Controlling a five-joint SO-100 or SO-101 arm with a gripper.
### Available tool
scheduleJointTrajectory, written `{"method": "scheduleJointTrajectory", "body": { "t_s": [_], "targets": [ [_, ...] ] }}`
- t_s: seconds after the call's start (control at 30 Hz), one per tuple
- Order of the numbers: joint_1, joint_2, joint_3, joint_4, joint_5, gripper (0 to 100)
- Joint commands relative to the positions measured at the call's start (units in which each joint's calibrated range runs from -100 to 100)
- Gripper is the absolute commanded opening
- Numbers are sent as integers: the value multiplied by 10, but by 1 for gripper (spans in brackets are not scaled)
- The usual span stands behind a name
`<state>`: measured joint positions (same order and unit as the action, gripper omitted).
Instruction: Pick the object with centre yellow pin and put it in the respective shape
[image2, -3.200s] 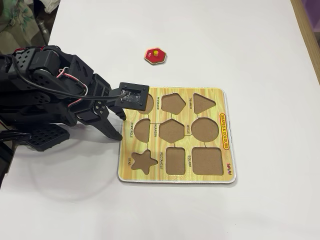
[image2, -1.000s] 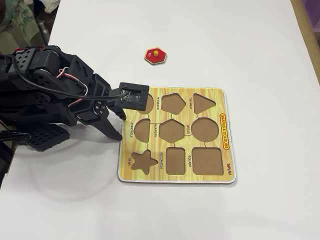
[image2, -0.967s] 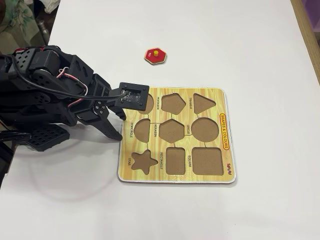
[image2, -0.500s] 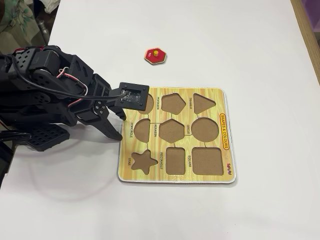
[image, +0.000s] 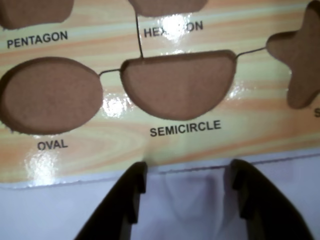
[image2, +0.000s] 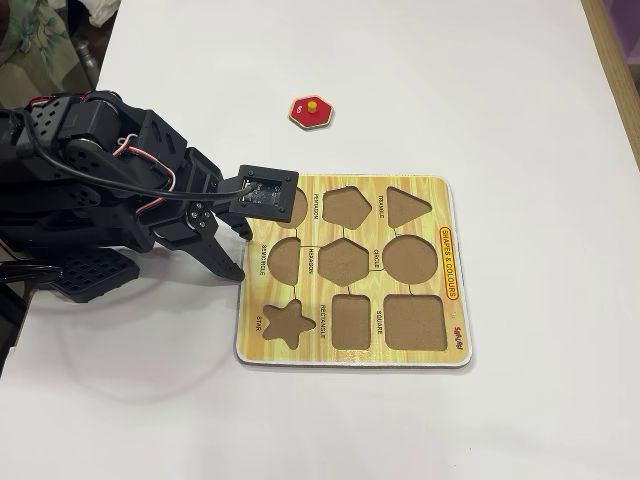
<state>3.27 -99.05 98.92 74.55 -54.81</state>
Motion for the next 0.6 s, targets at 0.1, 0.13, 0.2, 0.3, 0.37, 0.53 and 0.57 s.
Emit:
{"method": "scheduleJointTrajectory", "body": {
  "t_s": [0.1, 0.13, 0.2, 0.3, 0.37, 0.53, 0.57],
  "targets": [
    [8, 11, 3, 6, -3, 19],
    [8, 12, 2, 6, -3, 19],
    [6, 13, -5, 6, -3, 19],
    [6, 28, -39, 6, -3, 19],
    [4, 63, -83, 6, -3, 19],
    [4, 130, -164, 7, -3, 19],
    [3, 150, -187, 7, -3, 19]
  ]
}}
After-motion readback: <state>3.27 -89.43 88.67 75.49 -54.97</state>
